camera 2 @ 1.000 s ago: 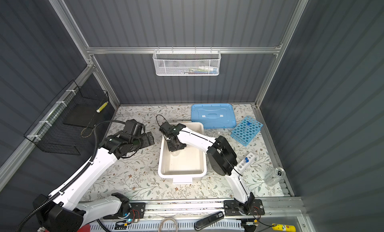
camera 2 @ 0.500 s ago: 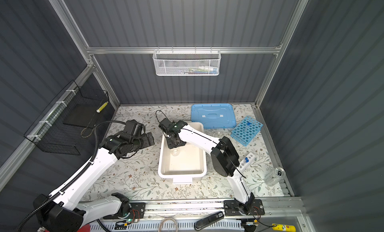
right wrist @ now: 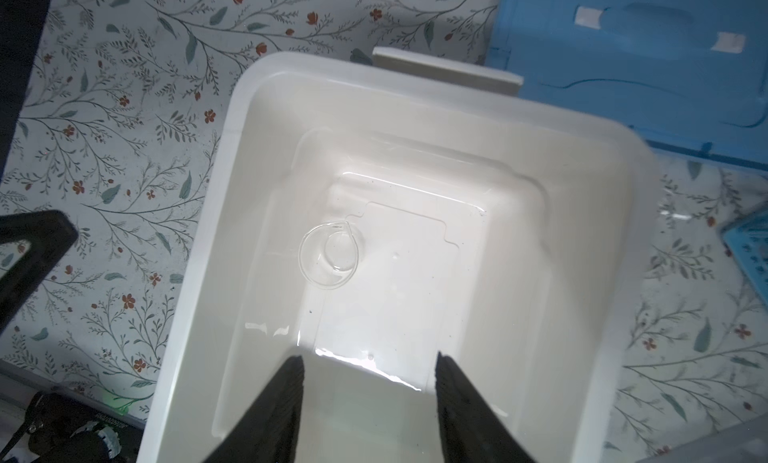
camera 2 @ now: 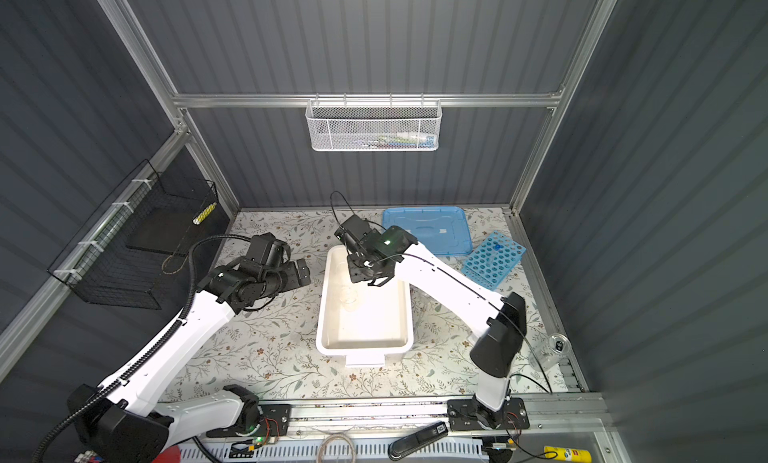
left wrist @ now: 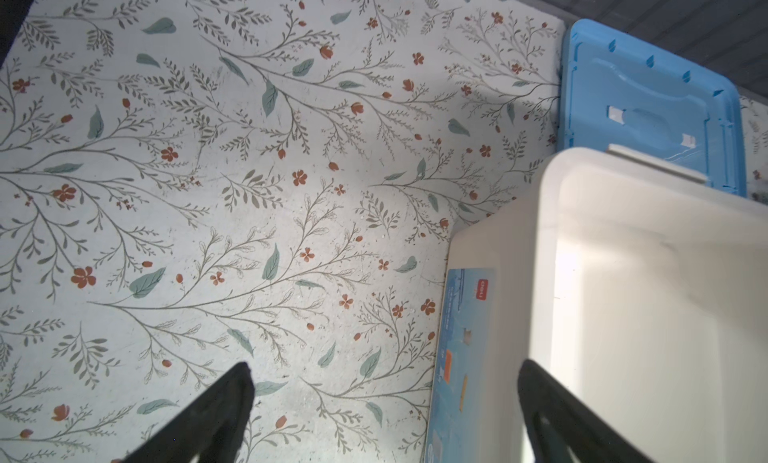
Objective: Organize the chemistry lab equipment
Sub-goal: 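Raise the right gripper out of the bin and move it beside the tube rack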
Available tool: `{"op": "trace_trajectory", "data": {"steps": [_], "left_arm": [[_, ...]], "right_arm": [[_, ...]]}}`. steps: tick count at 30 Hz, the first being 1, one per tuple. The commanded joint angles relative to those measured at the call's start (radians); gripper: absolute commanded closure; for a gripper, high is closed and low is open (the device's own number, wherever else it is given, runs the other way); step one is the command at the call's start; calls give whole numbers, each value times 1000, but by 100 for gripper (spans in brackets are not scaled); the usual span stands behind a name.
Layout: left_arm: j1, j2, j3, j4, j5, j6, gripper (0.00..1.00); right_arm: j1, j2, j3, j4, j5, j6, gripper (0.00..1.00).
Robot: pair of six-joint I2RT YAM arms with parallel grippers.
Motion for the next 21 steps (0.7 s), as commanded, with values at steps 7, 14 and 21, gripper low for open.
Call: {"op": "trace_trajectory", "data": {"steps": [7,14,21], "left_arm": [[-2,58,125,-30,66,57,0],[-121,141,208,-51,24,41,0],[-217,212,294,-45,1,28,0]], "right_arm": [[-179,-283,-247,-41,-8,29,44],[-390,-457,-593,55,-110,18,44],[-524,-519,-888,171,-223,31,45]]}}
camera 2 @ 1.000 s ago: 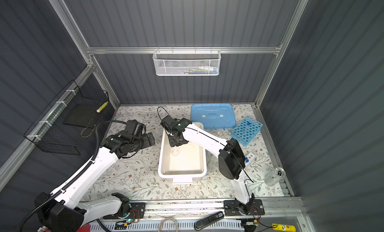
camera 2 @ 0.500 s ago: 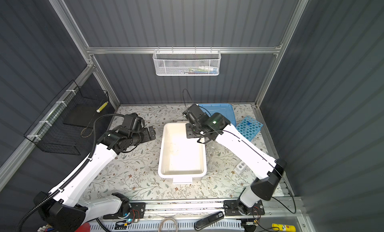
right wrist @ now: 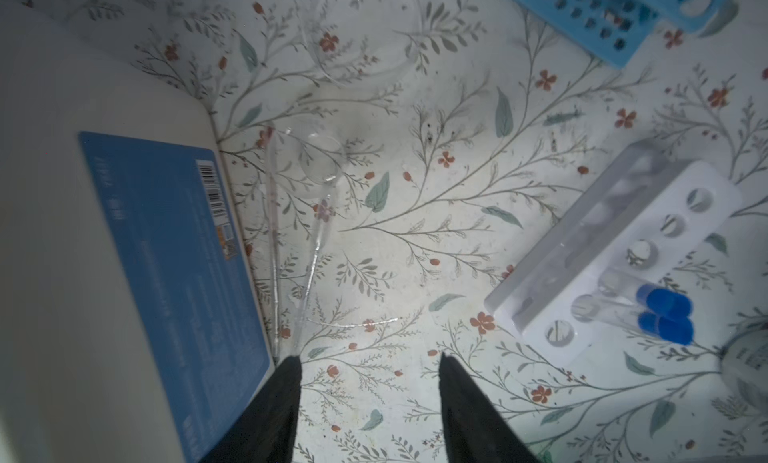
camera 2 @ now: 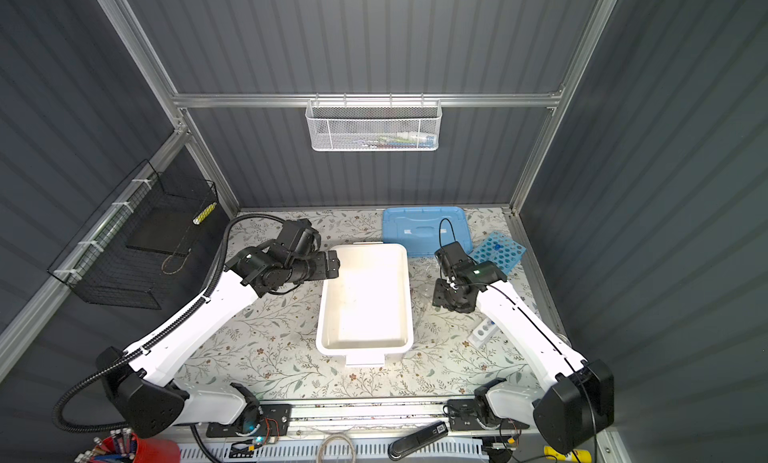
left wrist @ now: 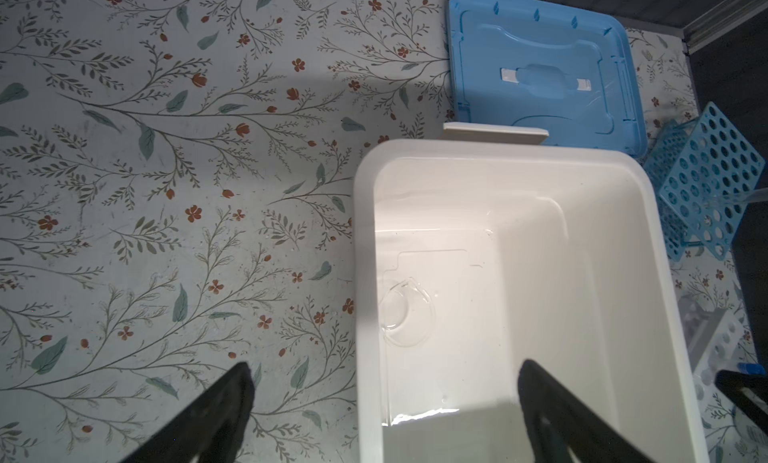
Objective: Organize the chemistry lab equipment
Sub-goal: 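Raise the right gripper out of the bin and move it beside the tube rack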
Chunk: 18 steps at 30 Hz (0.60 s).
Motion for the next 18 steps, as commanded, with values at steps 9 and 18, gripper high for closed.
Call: {"op": "trace_trajectory", "data": {"steps": [9,18], "left_arm": [[-116,107,88,21,0,-19,0],[-152,168,134,34,1,-11,0]], "right_arm": [[-65,55,-189,184,-88,13,48],[-79,106,-251,267,-89,23,54]]}}
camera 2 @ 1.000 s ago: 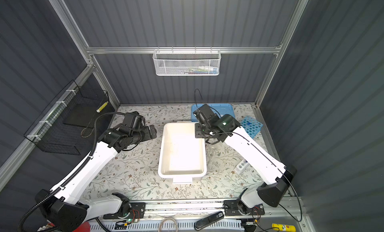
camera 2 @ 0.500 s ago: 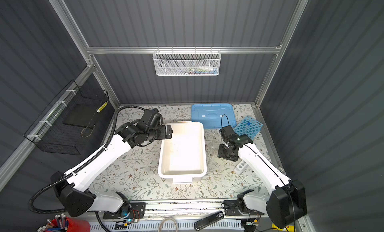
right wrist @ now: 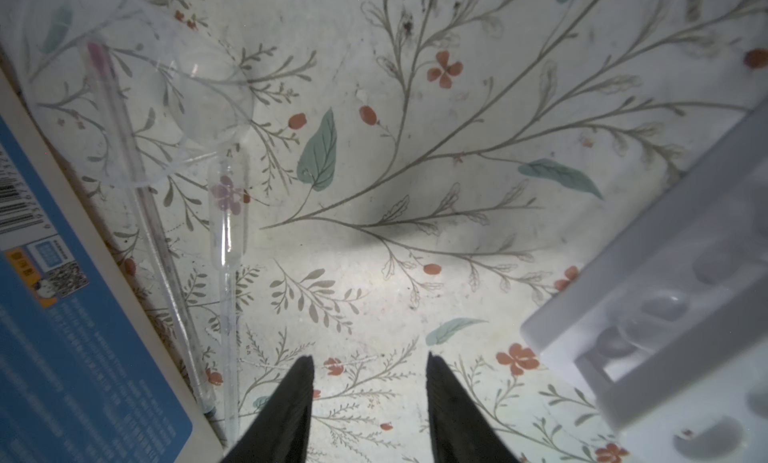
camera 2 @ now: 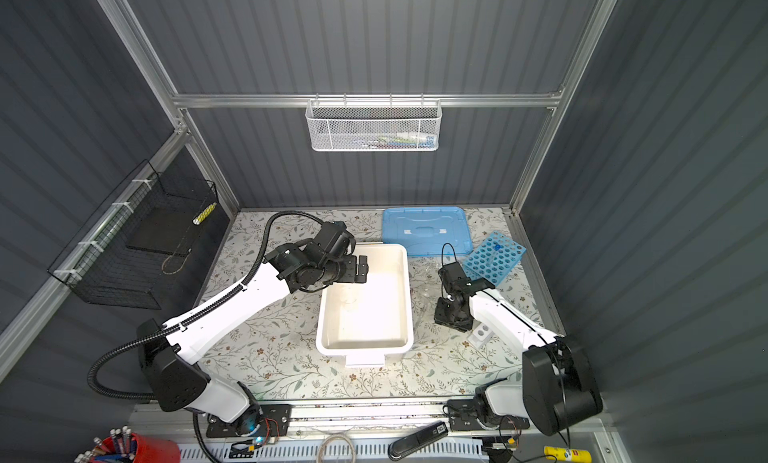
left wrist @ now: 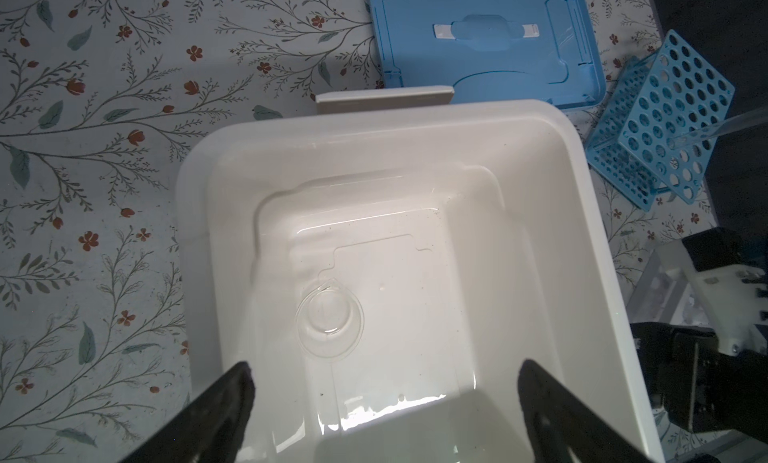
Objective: Organize the chemistry lab equipment
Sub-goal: 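Raise the right gripper out of the bin and move it beside the tube rack, then lower the right gripper and close it on a clear plastic measuring beaker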
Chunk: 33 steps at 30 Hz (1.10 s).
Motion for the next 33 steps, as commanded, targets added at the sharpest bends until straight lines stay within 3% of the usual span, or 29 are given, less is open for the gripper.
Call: {"op": "trace_trajectory", "data": {"steps": [1,14,21,33], "left_arm": [[-5,10,38,5,4,0,0],[-6,19,56,-2,-31,13,0],[-5,34,63,-2,-37,21,0],[-5,48,63,-11,-57,33,0]], "right_arm": [[-12,8,-17,42,-5,13,55],[-42,57,195,-1,-26,-24,55],[-57,160,328,-29,-35,-70,59],[-53,268,361,-29,-82,-105,63]]}}
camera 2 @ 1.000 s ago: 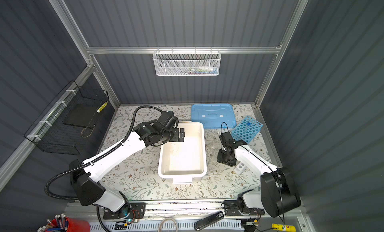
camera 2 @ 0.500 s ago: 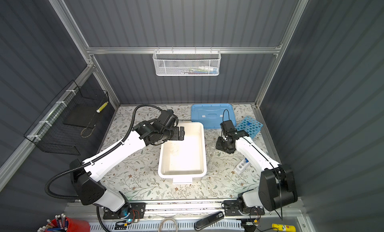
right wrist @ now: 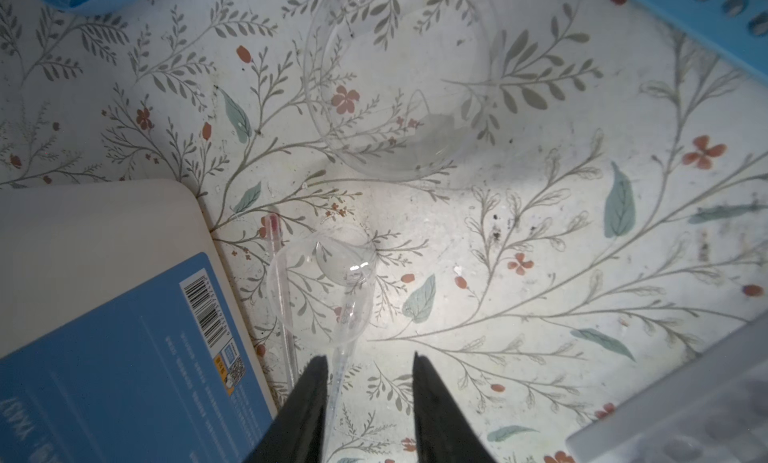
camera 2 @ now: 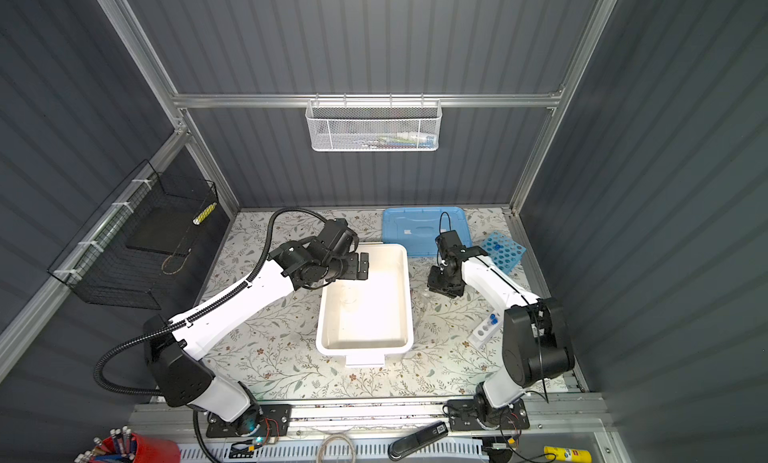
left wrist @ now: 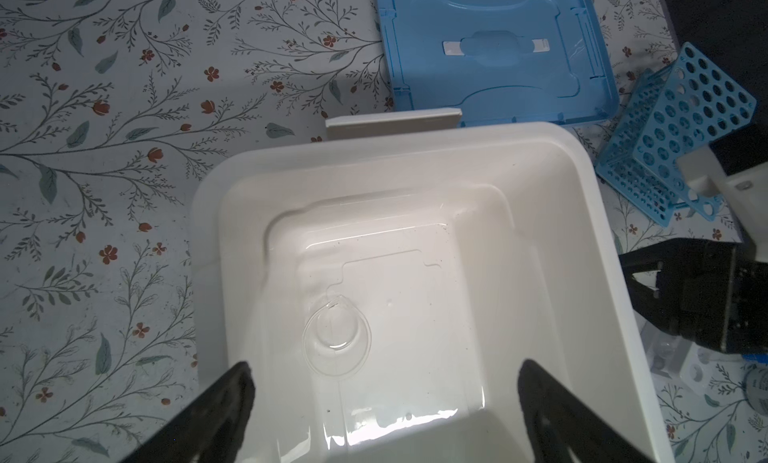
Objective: Organize the chemistry lab equipment
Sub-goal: 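Lower the right gripper and close it on a clear plastic measuring beaker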
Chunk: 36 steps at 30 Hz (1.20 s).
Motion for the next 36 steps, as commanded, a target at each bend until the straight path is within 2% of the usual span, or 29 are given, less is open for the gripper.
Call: {"op": "trace_trajectory", "data": {"steps": [1,10,30,36], "left_arm": [[-2,19,33,-12,-9,23,0],[-2,15,26,-1,1,25,1],[-2,-1,10,-2,-4,25,1],[0,-1,13,-10,-3,30,1]], "right_arm": [[3,22,24,-21,-16,-18,63],[9,90,37,4,-23,-24,65],[29,209,95,1,39,-33,73],[29,222,83,18,51,-28,78]]}}
